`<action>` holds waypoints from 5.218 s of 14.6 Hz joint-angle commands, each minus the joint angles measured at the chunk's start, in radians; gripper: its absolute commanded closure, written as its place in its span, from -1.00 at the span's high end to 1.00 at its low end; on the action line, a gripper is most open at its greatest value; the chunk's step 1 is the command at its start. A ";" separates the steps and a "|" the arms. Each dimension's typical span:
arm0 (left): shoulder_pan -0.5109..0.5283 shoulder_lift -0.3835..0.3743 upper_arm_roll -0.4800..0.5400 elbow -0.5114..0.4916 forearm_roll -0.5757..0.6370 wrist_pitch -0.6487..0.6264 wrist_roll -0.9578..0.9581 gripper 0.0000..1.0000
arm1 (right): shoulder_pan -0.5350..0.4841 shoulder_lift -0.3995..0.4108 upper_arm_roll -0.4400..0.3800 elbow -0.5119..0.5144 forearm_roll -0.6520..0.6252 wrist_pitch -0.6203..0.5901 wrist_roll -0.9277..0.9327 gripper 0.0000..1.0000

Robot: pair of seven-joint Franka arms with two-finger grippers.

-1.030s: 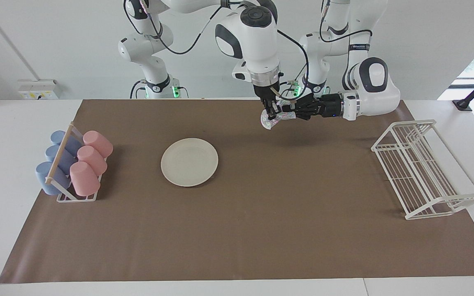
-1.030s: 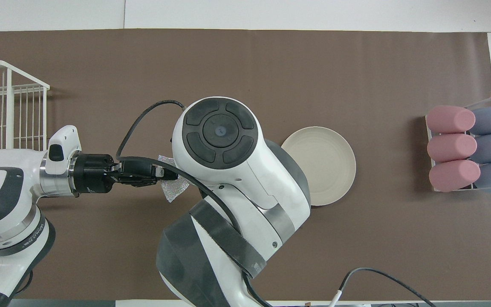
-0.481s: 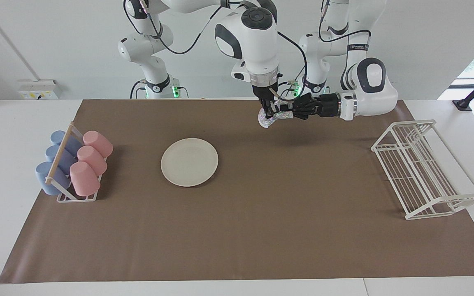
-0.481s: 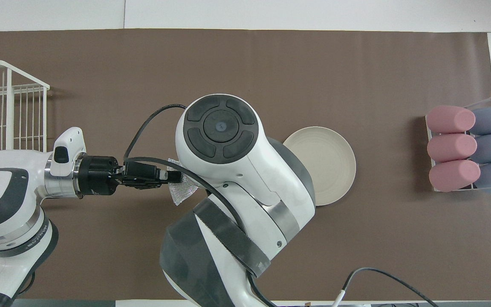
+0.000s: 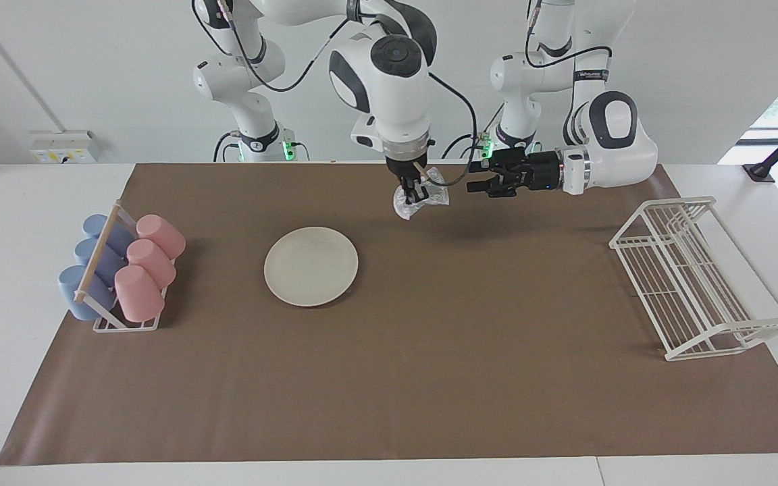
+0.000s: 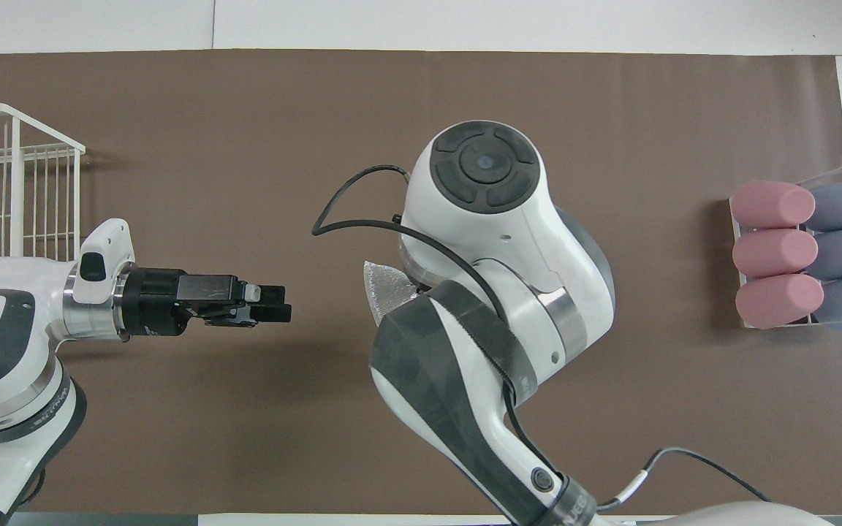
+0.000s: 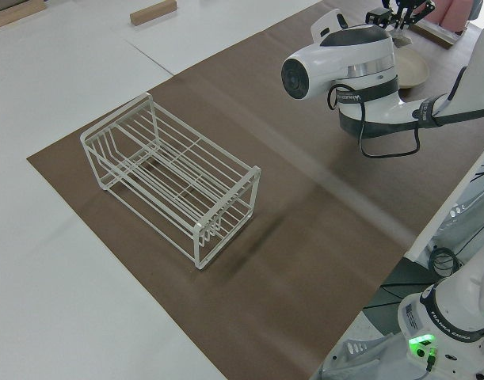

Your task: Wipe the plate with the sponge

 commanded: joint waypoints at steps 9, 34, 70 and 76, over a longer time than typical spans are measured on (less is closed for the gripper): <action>0.106 -0.035 0.007 0.078 0.401 -0.009 -0.122 1.00 | -0.136 -0.218 0.011 -0.712 0.002 0.568 -0.300 -1.00; 0.100 -0.066 -0.007 0.347 1.032 -0.007 -0.246 1.00 | -0.153 -0.123 0.012 -0.725 0.005 0.703 -0.281 -1.00; 0.092 -0.067 -0.007 0.358 1.032 -0.012 -0.248 1.00 | -0.076 -0.175 0.032 -0.398 0.005 0.303 -0.045 -1.00; 0.064 -0.077 -0.012 0.307 0.852 0.019 -0.353 1.00 | 0.008 -0.173 0.032 -0.229 -0.010 0.153 0.147 -1.00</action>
